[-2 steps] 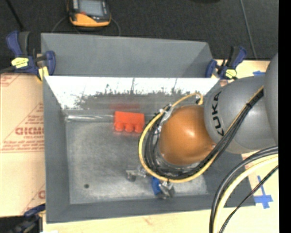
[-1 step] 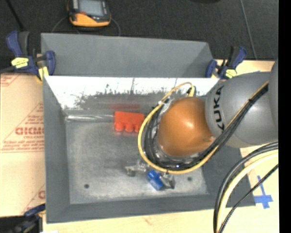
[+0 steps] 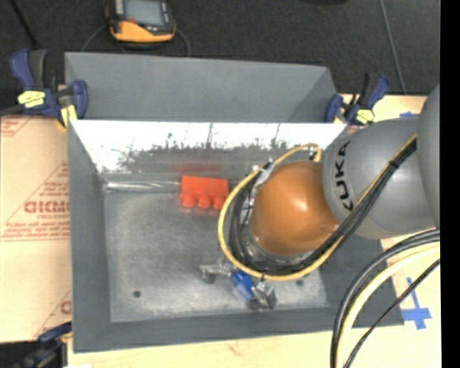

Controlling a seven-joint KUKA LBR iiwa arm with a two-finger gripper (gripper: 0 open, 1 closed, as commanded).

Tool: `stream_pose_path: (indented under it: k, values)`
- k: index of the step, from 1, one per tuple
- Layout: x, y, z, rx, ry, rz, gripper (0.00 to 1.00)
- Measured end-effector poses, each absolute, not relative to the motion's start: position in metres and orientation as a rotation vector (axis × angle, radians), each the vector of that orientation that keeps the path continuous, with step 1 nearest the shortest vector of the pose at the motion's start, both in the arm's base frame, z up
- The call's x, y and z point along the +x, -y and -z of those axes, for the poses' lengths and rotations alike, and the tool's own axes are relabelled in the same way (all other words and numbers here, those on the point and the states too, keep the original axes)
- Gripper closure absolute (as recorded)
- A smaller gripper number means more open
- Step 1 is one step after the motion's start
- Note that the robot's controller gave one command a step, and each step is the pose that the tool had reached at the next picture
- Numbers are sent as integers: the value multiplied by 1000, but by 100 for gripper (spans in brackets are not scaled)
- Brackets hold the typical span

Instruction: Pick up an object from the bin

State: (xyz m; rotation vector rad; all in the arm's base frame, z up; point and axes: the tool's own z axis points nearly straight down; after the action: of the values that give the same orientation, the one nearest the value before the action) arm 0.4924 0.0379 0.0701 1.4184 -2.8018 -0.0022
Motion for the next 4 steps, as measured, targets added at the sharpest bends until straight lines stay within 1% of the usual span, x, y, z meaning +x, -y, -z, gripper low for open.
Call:
stream_pose_path:
  k: [1, 2, 3, 4]
  values:
    - [519, -39, -80, 1457, 2789, -2, 0]
    - [518, -40, -80, 1450, 2790, 2, 100]
    - [501, -43, -160, 1980, 2447, -4, 100]
    - [505, -55, -192, 1963, 2461, -3, 100]
